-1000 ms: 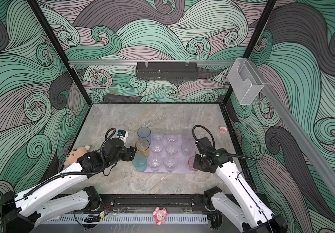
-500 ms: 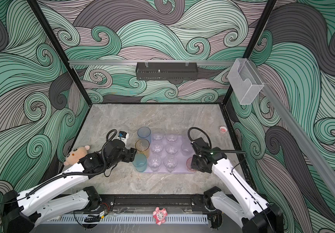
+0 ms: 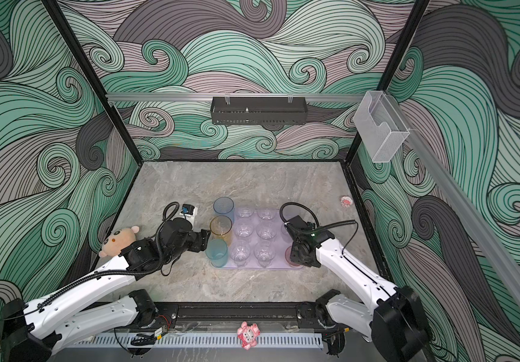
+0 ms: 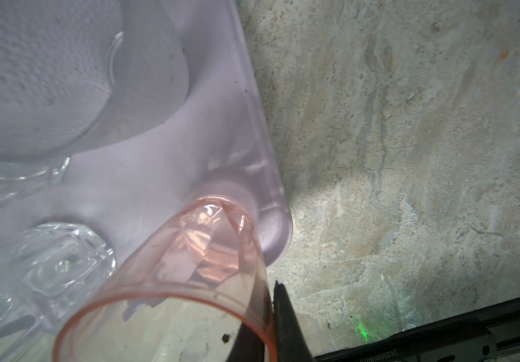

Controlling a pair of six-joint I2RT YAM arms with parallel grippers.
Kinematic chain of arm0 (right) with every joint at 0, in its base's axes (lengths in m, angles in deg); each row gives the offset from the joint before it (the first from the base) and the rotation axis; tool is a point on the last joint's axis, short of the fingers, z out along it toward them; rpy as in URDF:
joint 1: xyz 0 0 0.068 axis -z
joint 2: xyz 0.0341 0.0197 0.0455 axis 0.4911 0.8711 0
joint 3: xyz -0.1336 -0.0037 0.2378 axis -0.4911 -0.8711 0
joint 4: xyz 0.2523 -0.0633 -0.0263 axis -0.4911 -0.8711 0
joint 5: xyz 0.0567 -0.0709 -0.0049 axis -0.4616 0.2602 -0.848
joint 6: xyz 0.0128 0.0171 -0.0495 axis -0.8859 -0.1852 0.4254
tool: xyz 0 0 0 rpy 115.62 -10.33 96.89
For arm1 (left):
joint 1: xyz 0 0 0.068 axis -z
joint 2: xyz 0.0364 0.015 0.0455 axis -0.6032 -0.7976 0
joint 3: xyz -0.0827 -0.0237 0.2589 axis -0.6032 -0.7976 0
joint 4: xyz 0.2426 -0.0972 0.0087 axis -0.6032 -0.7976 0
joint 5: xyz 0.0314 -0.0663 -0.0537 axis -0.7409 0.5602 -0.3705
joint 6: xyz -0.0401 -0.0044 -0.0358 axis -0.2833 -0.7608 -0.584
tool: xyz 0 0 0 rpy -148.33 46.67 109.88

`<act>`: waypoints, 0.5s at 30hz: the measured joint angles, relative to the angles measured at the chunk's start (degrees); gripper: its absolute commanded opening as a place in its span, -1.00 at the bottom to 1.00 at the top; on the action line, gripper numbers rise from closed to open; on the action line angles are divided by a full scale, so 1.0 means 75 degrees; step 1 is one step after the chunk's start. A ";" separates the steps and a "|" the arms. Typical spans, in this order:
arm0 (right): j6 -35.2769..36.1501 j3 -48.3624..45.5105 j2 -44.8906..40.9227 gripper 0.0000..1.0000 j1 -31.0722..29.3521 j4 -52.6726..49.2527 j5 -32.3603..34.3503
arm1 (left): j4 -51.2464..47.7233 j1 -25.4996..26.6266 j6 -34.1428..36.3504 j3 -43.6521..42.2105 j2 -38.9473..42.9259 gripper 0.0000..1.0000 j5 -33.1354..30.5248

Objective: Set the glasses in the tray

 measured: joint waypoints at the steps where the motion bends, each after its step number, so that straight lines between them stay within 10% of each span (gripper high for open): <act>1: 0.0000 -0.0035 0.0061 -0.78 0.0000 0.0067 0.0026 | 0.0003 0.0000 0.0000 -0.0003 0.0000 0.54 0.0000; 15: 0.0131 0.0268 0.0102 -0.22 0.0000 0.0032 0.0169 | -0.0079 0.0000 0.0119 -0.0006 0.0090 0.55 -0.0245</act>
